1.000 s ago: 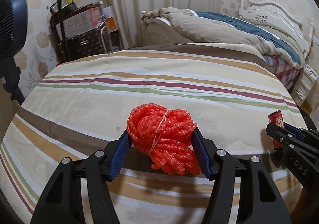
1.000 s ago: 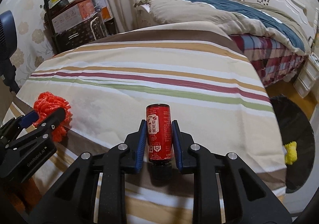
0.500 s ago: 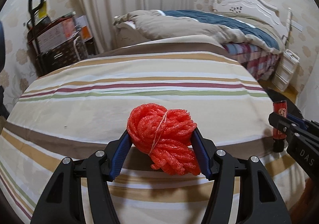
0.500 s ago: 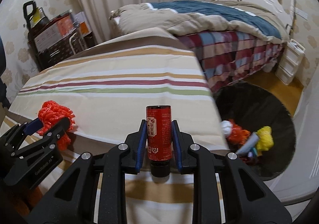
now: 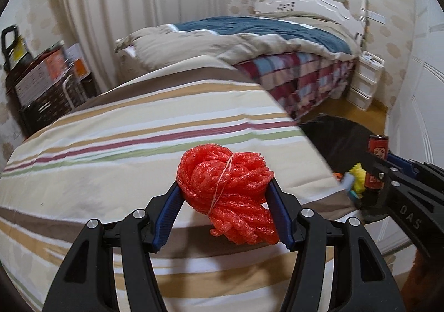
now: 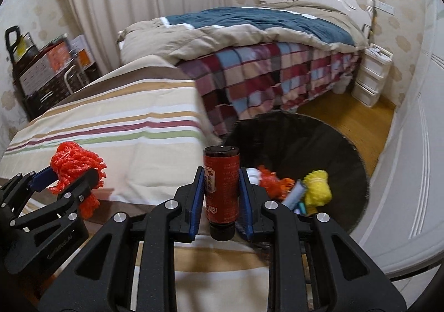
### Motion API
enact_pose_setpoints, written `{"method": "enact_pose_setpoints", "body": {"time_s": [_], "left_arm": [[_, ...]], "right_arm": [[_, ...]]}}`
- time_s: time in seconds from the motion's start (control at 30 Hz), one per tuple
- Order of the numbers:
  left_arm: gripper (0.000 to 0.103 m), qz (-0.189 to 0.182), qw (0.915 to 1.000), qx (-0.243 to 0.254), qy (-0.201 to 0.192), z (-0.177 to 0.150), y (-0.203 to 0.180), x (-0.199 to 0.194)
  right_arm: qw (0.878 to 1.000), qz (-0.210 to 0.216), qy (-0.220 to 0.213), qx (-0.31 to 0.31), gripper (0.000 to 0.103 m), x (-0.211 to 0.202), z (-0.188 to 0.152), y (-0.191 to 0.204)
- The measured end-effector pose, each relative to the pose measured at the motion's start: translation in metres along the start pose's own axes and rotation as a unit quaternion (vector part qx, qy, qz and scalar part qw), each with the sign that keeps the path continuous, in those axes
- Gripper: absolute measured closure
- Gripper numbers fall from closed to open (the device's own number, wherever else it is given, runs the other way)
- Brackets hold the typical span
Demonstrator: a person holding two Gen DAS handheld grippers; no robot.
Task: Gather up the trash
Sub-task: 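Carry the orange net and red can over the bin and open both grippers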
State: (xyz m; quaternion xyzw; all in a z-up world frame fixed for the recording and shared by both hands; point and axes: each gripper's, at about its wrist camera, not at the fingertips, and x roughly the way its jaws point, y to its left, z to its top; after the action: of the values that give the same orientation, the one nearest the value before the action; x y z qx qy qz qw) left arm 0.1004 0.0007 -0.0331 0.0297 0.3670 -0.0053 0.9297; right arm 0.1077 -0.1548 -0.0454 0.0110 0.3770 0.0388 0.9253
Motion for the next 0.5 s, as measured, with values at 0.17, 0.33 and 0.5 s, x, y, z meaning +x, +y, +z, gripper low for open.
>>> {"method": "enact_pose_setpoints", "body": {"time_s": [0.17,0.33,0.5], "left_arm": [[0.044,-0.019,0.9995,0.026,-0.008,0.010,-0.033,0.006],[0.044,-0.035,0.9983,0.046,-0.013,0.022,-0.062,0.015],[0.044,-0.049,0.9966,0.064,-0.018,0.033,-0.088,0.024]], "right_arm": [[1.000,-0.017,-0.002,0.020,0.080,0.002,0.002,-0.031],[0.999,-0.034,-0.004,0.037,0.080,0.005,0.004,-0.058],[0.998,-0.047,-0.004,0.052,0.080,0.010,0.007,-0.083]]}}
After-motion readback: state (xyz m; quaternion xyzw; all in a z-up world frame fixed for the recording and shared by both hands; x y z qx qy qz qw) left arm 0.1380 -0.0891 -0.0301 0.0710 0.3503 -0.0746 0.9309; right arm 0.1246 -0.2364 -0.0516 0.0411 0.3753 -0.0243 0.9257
